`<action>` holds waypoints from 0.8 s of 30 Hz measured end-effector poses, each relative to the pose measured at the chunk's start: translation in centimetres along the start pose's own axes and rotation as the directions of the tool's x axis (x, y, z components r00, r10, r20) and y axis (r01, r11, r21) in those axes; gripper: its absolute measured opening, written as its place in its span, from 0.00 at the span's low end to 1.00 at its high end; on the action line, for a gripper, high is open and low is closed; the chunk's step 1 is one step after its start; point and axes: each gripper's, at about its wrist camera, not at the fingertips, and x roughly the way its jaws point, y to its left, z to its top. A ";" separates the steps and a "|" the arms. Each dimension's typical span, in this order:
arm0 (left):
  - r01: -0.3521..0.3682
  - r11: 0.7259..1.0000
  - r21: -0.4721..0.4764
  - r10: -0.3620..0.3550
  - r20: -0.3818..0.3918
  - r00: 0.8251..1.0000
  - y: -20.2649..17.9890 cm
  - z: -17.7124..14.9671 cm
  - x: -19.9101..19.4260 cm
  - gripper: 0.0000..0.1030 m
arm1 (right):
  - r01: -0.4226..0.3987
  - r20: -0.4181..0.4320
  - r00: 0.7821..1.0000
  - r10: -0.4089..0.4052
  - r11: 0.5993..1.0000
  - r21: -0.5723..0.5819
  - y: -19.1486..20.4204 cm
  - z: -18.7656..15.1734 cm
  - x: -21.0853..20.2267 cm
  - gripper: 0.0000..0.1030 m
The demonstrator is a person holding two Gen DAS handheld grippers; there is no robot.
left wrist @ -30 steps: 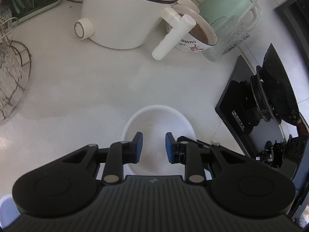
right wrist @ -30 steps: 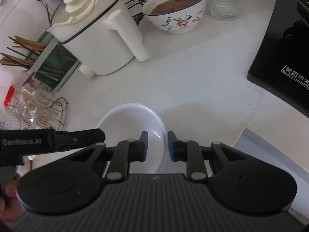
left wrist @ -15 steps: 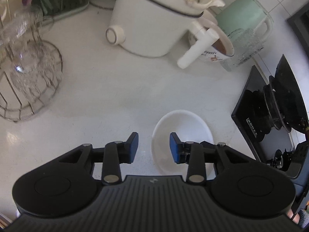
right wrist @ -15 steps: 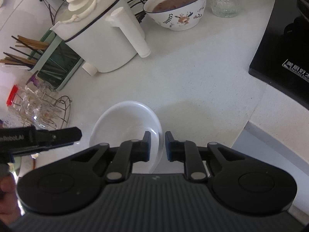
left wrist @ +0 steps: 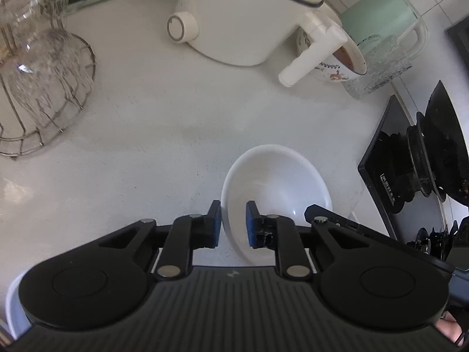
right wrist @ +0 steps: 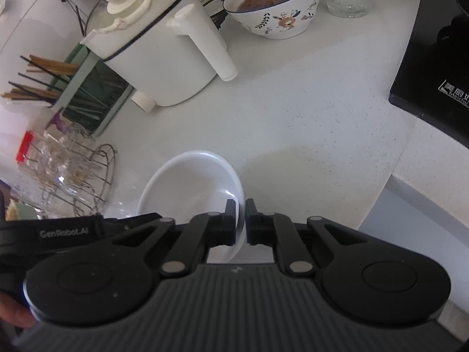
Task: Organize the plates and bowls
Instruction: 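Lift the white ceramic bowl with both grippers and carry it toward the plate stack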
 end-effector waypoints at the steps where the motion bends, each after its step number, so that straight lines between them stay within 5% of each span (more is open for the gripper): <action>1: -0.004 1.000 0.002 0.004 0.005 1.000 -0.1 0.1 -0.4 0.20 | -0.003 0.001 1.000 0.003 1.000 -0.003 0.2 0.0 -0.2 0.09; 24: -0.017 1.000 -0.017 0.018 0.092 0.996 -0.5 -1.4 -11.5 0.21 | -0.089 0.007 0.996 0.090 0.992 -0.086 5.8 -0.1 -6.6 0.11</action>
